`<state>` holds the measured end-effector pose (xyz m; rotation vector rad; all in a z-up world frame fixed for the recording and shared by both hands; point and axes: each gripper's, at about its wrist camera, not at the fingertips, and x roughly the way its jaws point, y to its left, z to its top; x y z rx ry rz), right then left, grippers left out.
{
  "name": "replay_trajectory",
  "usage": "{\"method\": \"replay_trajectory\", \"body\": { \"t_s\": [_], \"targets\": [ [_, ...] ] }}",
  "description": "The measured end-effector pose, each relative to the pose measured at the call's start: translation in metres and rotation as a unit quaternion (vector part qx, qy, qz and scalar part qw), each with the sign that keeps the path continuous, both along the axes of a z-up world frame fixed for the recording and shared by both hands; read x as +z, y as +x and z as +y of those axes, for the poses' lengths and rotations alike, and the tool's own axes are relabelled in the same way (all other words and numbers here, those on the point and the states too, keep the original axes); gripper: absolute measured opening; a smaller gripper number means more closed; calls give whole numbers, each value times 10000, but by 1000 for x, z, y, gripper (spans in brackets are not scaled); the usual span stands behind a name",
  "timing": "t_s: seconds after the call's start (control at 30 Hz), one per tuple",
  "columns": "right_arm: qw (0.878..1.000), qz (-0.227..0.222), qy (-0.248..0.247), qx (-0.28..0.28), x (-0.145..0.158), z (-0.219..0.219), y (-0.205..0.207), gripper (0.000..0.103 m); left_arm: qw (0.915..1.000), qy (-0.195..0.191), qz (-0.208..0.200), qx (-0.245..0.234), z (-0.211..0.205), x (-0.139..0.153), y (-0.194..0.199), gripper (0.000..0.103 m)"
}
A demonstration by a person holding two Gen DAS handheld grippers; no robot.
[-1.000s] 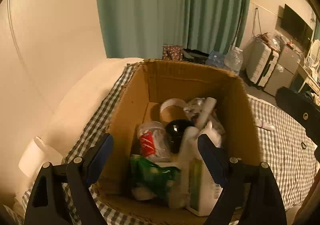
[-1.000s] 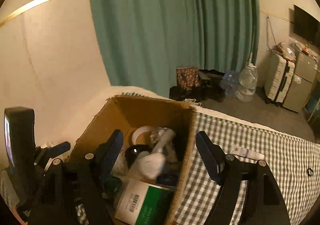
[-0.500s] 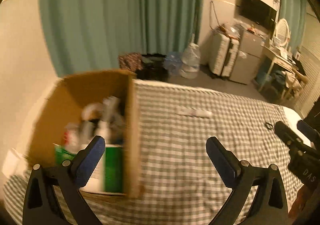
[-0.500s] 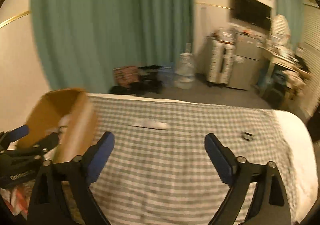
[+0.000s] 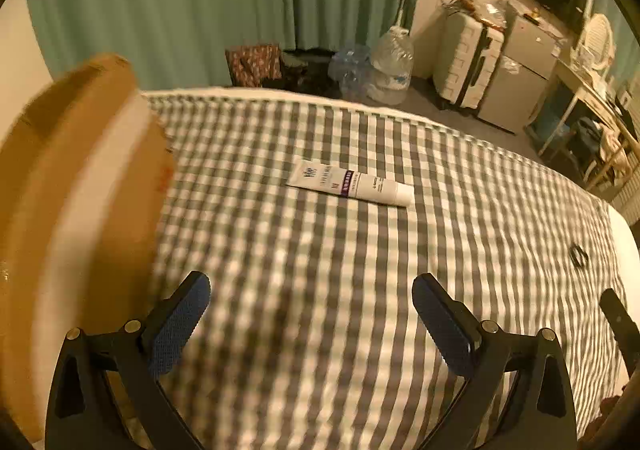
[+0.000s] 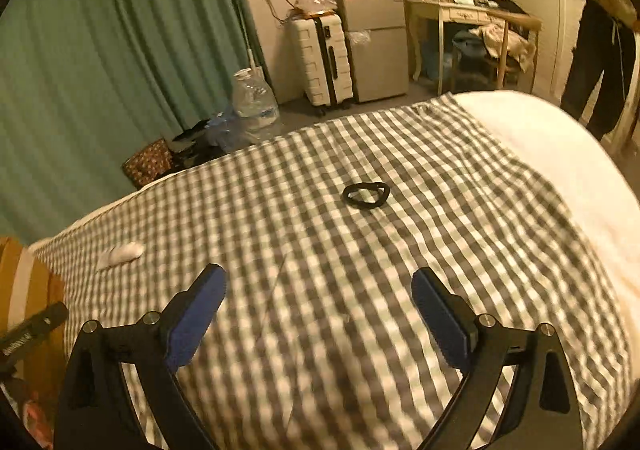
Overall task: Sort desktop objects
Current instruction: 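Grasp the white cream tube with left tool while right tool grasps black hair tie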
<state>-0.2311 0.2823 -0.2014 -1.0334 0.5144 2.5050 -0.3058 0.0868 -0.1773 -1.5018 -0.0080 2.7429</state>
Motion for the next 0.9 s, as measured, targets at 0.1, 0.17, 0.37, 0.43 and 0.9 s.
{"method": "replay_trajectory", "body": {
  "t_s": [0.1,0.17,0.37,0.43,0.9],
  "targets": [
    [9998,27,176,-46,-9,13,-22,94,9999,-29,-33,124,10,-19,-24,103],
    [9996,40,278,-52,-16,23,-40,94,9997,-48,67,228,14,-27,-38,103],
    [9989,-294,327,-140,-46,45,-87,91,9978,348,-37,558,13,-48,-75,103],
    [9986,-343,379,-108,-51,48,-98,90,9964,538,-59,652,15,-54,-86,103],
    [9985,-473,274,25,-56,58,-81,5,9945,776,-599,-362,-2,-57,-76,19]
  ]
}}
